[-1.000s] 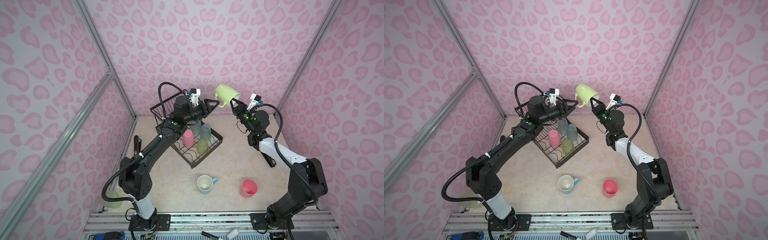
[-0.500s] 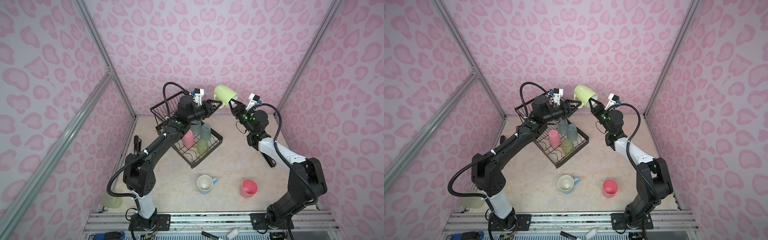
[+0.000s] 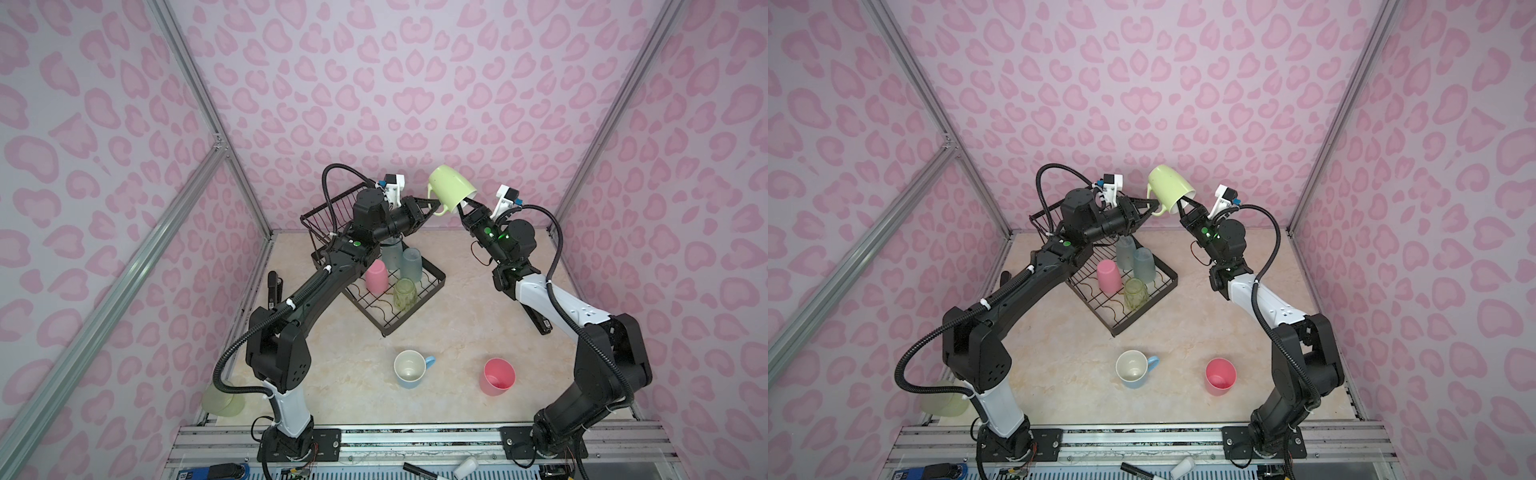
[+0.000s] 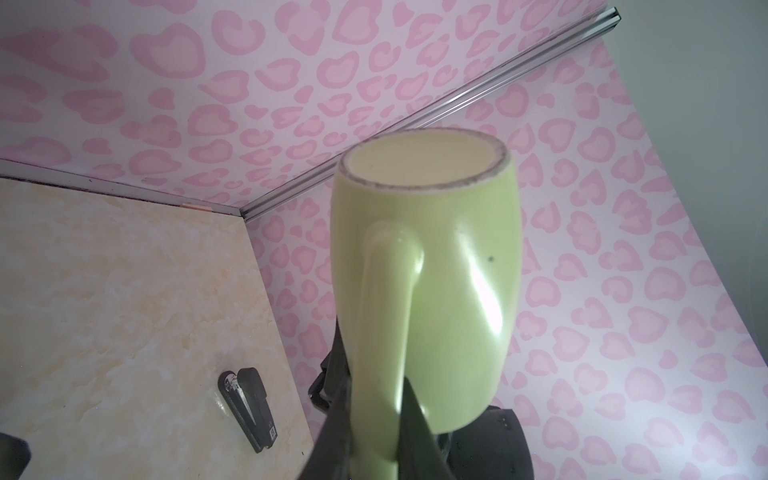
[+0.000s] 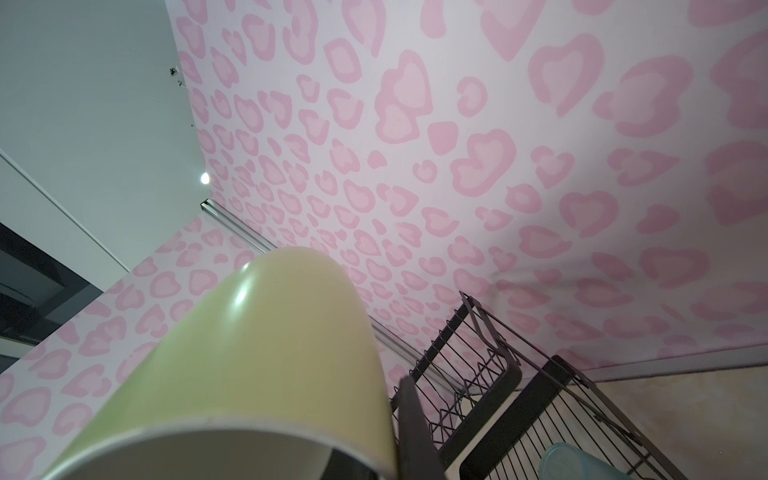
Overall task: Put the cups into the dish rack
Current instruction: 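Grasp the green mug's handle with the left gripper while the right gripper holds it, then open and withdraw the right gripper while the left gripper carries the mug rackward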
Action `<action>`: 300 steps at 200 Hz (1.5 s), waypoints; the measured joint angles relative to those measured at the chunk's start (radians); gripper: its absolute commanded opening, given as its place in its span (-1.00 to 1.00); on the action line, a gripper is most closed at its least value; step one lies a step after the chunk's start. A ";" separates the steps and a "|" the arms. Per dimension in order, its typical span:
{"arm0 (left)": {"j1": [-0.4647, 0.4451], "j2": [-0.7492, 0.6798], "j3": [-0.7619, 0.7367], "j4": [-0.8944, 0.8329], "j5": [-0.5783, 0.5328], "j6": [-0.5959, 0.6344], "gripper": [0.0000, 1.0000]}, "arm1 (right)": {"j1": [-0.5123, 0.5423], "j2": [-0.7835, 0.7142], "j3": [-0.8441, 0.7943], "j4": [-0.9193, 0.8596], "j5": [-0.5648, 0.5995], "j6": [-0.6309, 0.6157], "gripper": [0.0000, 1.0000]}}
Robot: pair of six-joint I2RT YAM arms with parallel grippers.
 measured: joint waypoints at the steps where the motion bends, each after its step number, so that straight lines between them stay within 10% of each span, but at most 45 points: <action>1: 0.000 0.000 0.000 0.000 0.000 -0.001 -0.78 | 0.000 0.000 0.000 0.000 0.000 -0.001 -1.00; 65: 0.000 0.000 0.002 -0.001 -0.009 0.004 -0.93 | 0.000 0.005 0.000 0.013 -0.003 -0.008 -1.00; 184: 0.000 0.000 0.017 -0.070 -0.061 0.165 -0.93 | -0.006 -0.003 -0.050 0.027 -0.021 0.019 -0.18; 300: 0.029 -0.003 0.063 -0.221 -0.228 0.365 -0.93 | -0.011 -0.052 -0.154 0.023 -0.040 -0.013 -0.10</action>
